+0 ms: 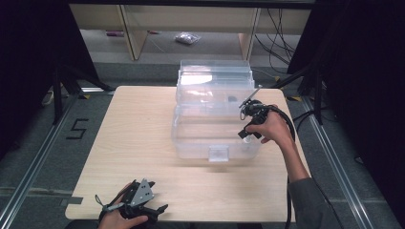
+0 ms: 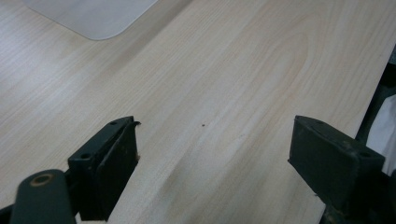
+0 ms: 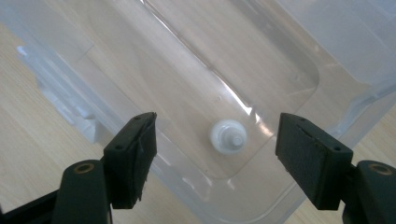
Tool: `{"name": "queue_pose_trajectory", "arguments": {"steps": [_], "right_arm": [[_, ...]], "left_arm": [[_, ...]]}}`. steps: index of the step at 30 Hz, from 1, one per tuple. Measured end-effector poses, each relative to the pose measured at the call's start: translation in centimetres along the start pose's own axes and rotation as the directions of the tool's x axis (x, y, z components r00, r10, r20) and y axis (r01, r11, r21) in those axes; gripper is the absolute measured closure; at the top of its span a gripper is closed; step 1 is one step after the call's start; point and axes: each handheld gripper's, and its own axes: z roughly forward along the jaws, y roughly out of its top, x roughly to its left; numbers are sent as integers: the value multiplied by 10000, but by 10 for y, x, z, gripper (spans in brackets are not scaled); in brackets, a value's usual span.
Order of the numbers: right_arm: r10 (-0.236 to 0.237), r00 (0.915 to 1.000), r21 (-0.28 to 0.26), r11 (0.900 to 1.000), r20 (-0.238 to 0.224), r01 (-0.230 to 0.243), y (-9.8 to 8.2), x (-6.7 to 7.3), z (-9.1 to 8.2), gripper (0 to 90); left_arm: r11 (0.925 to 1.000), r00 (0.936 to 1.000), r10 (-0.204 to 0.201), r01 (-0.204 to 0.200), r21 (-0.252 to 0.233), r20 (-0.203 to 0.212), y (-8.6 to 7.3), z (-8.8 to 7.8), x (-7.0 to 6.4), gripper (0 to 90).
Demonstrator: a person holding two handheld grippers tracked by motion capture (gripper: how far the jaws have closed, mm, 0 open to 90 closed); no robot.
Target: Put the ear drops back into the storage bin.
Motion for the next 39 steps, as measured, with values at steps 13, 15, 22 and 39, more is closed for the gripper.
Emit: {"name": "queue_pose_trajectory", "arguments": {"steps": [13,15,22,39], "right_arm": [[-257,9997,-325,9991,25,257,-7,11,-9,286],[-403,9992,-404,9984,78,406,-7,13,-10,281],[-618,9981,-758,9952,-25,614,-11,22,-13,278],[-873,9957,-1201,9893,-295,832,-22,35,-16,270]], "left_arm": [[9999,9999,98,-97,33,-113,0,1,1,150],[9998,9999,-148,147,-94,-67,-1,1,-1,149],[10000,10000,76,-76,33,-39,0,0,0,150],[10000,10000,-11,11,-72,-12,-1,2,1,150]]}}
